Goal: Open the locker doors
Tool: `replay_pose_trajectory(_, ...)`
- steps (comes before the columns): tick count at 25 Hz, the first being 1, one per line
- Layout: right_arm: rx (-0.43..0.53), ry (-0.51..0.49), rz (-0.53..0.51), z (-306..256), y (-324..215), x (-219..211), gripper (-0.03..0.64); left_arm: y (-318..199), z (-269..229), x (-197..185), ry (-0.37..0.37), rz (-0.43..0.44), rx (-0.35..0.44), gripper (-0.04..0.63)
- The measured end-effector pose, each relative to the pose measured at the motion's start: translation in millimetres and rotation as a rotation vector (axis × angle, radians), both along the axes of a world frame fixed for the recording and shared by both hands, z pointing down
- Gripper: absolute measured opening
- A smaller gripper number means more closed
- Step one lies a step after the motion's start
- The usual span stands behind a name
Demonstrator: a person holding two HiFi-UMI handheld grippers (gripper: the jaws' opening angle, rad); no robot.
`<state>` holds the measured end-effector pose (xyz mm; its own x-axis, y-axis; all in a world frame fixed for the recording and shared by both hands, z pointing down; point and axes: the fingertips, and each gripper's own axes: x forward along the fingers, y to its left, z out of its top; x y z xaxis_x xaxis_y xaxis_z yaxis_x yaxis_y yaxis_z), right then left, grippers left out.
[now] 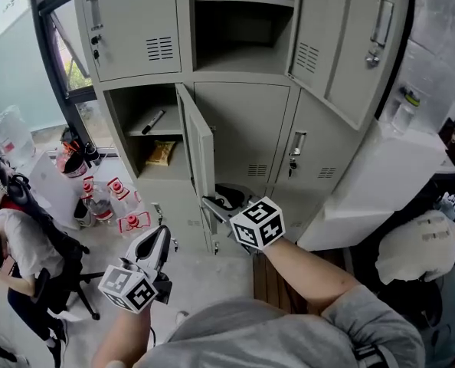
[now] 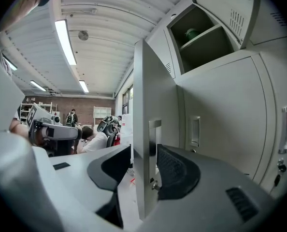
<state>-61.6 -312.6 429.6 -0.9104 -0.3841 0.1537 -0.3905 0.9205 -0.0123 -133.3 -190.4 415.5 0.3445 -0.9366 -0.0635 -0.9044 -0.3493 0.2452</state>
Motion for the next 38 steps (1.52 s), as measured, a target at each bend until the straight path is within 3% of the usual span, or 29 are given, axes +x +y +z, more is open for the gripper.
replay_pose_trajectory(3,-0.050,-0.043,-0.004,14,24,21,0.170,2,1,2,0.004,-0.005,0.000,0.005)
replay_pose_trajectory(6,-0.174,-0.113,-0.066,56,68,55,0.156,4,10,11,0.028,0.018,-0.001,0.005)
replay_pose_trajectory(10,-0.297,-0.077,-0.038,115,96,96,0.141,4,33,37,0.034,0.095,-0.018,0.003)
replay_pose_trajectory(14,-0.259,-0.079,0.004,110,85,116,0.141,-3,40,57,0.038,0.150,-0.029,0.002)
replay_pose_trajectory(23,-0.203,-0.114,0.010,85,76,121,0.141,-5,38,64,0.058,0.133,-0.012,0.005)
replay_pose_trajectory(30,-0.067,-0.124,0.097,23,-28,89,0.147,6,45,34,0.055,0.090,-0.025,0.005)
replay_pose_trajectory(38,-0.061,-0.059,0.183,4,-149,-10,0.176,-11,52,-17,0.044,0.106,-0.065,0.005)
